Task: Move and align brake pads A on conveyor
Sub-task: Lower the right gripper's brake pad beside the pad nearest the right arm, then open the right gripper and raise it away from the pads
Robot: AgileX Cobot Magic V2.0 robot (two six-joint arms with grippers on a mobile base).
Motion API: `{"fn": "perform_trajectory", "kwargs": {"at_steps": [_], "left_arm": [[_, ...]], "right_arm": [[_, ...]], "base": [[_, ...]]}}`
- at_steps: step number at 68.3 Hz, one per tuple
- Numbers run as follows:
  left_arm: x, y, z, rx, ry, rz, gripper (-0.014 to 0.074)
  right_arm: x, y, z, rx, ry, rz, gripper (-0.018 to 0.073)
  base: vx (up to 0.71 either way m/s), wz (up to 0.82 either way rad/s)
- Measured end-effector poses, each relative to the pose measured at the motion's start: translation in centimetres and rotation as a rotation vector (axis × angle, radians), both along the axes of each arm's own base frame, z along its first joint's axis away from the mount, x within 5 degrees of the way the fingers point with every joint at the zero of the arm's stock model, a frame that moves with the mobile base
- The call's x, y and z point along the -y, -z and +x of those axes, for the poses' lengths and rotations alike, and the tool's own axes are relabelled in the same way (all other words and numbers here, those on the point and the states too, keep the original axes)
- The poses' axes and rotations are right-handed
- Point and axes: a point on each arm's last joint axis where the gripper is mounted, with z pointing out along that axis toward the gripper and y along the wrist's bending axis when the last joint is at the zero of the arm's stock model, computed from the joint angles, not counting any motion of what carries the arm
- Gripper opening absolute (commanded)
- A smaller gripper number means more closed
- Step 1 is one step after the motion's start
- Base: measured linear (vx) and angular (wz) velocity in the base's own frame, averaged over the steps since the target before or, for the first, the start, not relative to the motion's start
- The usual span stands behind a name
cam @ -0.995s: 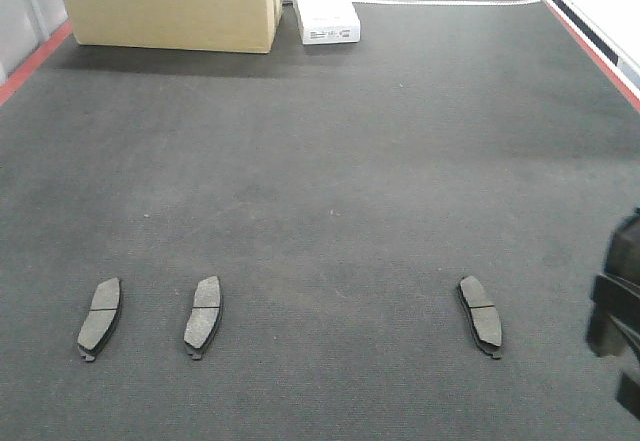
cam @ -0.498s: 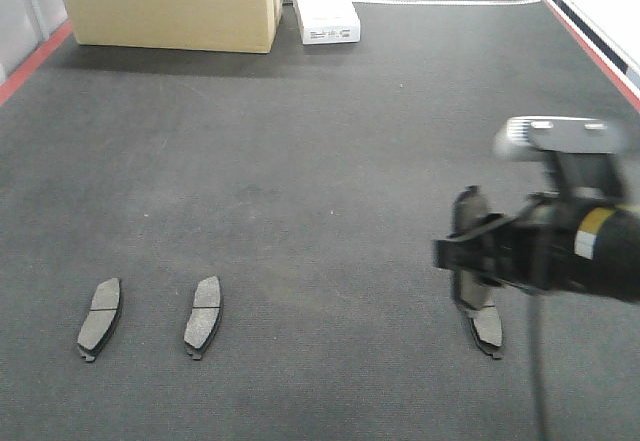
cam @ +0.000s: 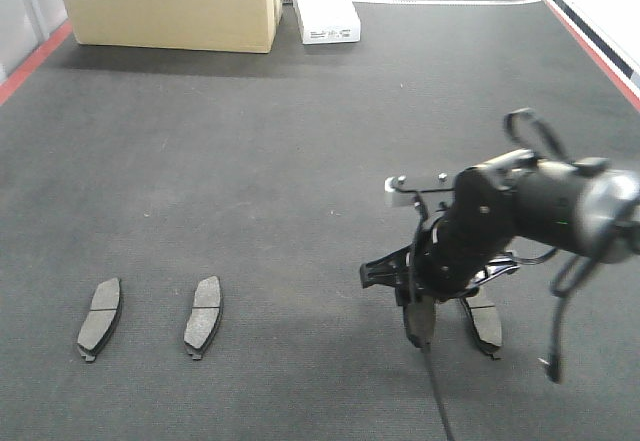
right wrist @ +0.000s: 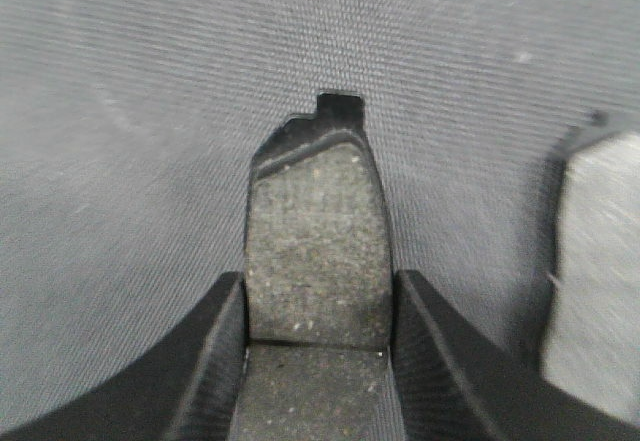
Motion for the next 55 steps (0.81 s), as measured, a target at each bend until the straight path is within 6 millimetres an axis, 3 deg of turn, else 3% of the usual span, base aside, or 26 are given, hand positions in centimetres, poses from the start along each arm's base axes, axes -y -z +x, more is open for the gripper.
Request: {"fn": "perform_trajectory", "kwargs": {"at_steps": [12, 34, 45, 55], "left_arm": [[0.0, 0.0, 0.0, 0.000, 0.000, 0.000, 0.0426], [0.0, 0.0, 0.0, 0.000, 0.000, 0.000, 0.0426], [0.0, 0.0, 0.0, 0.000, 0.000, 0.000, 0.0426], [0.0, 0.0, 0.0, 0.000, 0.000, 0.000, 0.0426]], "right_arm": [[-0.7, 1.6, 1.6, -0.053, 0.001, -0.024, 0.0104], [-1.5, 3.4, 3.5, -0.147, 0.003, -0.068, 0.0388], [-1.7, 2.5, 4.0, -0.124, 0.004, -0.059, 0.0479], [-1.4, -0.3, 3.5, -0.077, -0.002, -0.056, 0.0484]], "base": [[0.00, 0.00], [0.00, 0.00], [0.00, 0.00], [0.00, 0.00]]}}
